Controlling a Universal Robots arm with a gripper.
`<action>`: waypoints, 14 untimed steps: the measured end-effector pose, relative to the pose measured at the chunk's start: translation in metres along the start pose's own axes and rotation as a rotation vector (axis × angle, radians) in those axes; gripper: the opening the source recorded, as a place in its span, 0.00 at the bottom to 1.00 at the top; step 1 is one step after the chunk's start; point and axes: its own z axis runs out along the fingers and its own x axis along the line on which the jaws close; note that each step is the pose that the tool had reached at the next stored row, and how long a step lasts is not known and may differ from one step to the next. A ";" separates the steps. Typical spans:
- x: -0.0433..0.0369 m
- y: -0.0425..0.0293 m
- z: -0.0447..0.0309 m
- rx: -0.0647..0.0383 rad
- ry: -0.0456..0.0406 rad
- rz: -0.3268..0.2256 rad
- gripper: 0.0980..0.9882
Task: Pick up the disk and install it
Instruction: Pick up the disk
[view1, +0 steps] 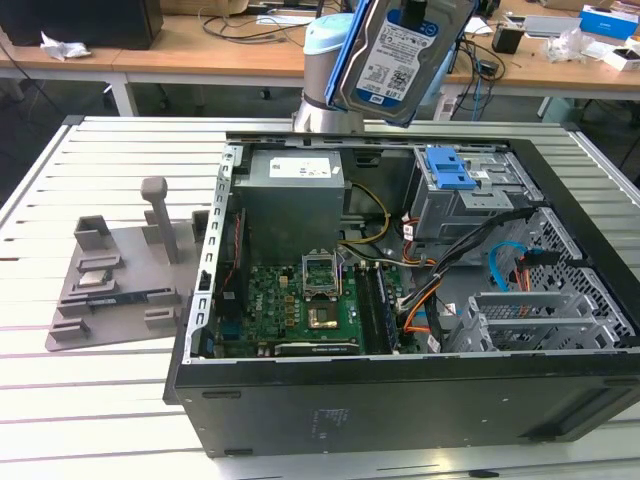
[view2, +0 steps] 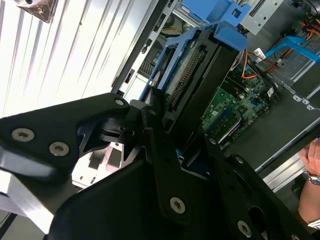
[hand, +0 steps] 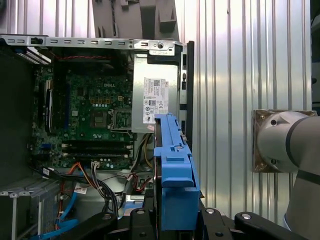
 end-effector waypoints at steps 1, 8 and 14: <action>0.0009 0.0000 0.0000 0.000 0.0000 0.000 0.30; 0.0070 0.0000 0.0000 0.000 0.0000 0.000 0.30; 0.0129 0.0000 0.0001 0.000 -0.0001 0.000 0.30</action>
